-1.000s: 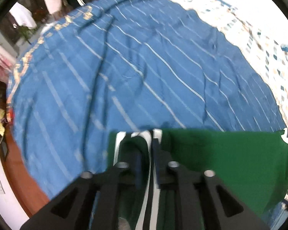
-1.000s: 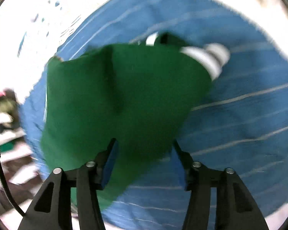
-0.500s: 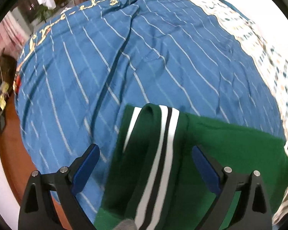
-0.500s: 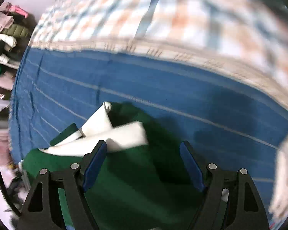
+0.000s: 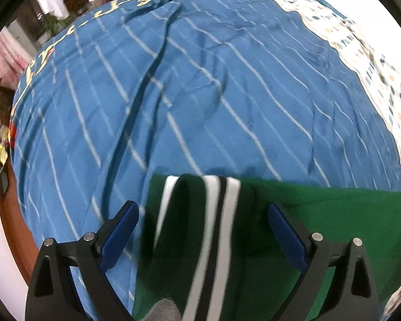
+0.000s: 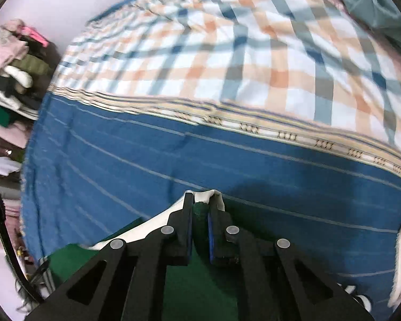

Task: Fold large clothes

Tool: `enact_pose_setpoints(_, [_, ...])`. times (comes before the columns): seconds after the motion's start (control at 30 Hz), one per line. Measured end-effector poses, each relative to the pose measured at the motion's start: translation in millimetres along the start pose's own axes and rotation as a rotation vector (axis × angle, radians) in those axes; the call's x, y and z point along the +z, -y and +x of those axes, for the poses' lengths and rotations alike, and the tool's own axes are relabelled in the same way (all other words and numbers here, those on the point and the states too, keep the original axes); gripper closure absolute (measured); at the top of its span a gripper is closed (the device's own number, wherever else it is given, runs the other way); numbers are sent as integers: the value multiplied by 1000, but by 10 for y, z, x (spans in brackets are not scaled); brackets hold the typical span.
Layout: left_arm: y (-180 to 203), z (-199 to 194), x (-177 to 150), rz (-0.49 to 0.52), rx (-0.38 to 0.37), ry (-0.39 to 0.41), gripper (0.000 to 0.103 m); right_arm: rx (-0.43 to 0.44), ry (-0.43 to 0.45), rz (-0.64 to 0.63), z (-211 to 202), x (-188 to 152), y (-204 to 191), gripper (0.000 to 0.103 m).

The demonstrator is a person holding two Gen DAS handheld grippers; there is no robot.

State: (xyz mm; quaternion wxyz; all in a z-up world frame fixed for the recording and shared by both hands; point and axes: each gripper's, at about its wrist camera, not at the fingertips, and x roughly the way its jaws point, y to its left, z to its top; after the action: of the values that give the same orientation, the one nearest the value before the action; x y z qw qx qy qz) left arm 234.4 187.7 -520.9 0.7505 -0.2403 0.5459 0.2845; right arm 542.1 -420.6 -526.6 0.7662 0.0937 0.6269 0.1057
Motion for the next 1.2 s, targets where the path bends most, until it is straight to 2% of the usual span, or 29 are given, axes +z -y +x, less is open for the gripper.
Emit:
enact_pose_setpoints(0.1, [-175,-135,-57,-71,7,5,5,-40,-90,-6,279,6,13,92])
enact_pose_setpoints(0.17, [-366,-370,-159,-130,4,22,5,-69,-106,-27,225,1,-51,85])
enact_pose_setpoints(0.23, [-557,-629,-335,-185,-22,40,5,-57,-67,-77,-36,-49,-147,65])
enact_pose_setpoints(0.27, [-643,-736,-441,-211,-27,45,5,-48,-44,-101,-179,-97,-189,39])
enact_pose_setpoints(0.3, [-743,-852,-594,-247,-27,42,5,-36,-19,-130,-361,-178,-228,29])
enact_pose_setpoints(0.37, [-895,-988,-946,-330,-41,9,5,-31,4,-185,-688,-416,-303,29])
enact_pose_setpoints(0.43, [-972,-995,-1385,-423,-85,-63,5,-7,-11,-207,-876,-625,-309,29])
enact_pose_setpoints(0.57, [-888,-782,-2004,-613,-205,-153,5,76,-107,-192,-953,-1205,-376,29])
enact_pose_setpoints(0.63, [-734,-547,-2148,-688,-281,-184,6,102,-168,-176,-843,-1476,-410,29])
enact_pose_setpoints(0.7, [-586,-328,-2117,-719,-321,-191,6,128,-229,-145,-677,-1712,-453,30])
enact_pose_setpoints(0.73, [-557,-276,-2080,-719,-305,-182,6,134,-243,-143,-631,-1797,-486,30])
enact_pose_setpoints(0.8, [-524,-299,-1907,-702,-199,-84,28,152,-258,-142,-512,-1953,-588,30])
enact_pose_setpoints(0.83, [-517,-304,-1822,-689,-154,-61,35,159,-261,-145,-458,-1990,-637,30])
enact_pose_setpoints(0.9, [-520,-356,-1686,-664,-135,-18,70,171,-264,-152,-395,-2082,-761,30])
enact_pose_setpoints(0.93, [-509,-403,-1612,-632,-126,3,76,181,-263,-155,-374,-2106,-817,31])
enact_pose_setpoints(1.0, [-516,-504,-1453,-577,-132,43,80,202,-260,-160,-341,-2131,-970,31])
enact_pose_setpoints(1.13, [-703,-683,-1200,-549,-172,102,80,254,-257,-178,-242,-2113,-1312,33])
enact_pose_setpoints(1.2, [-794,-731,-1113,-518,-175,134,80,262,-274,-172,-74,-2049,-1506,45])
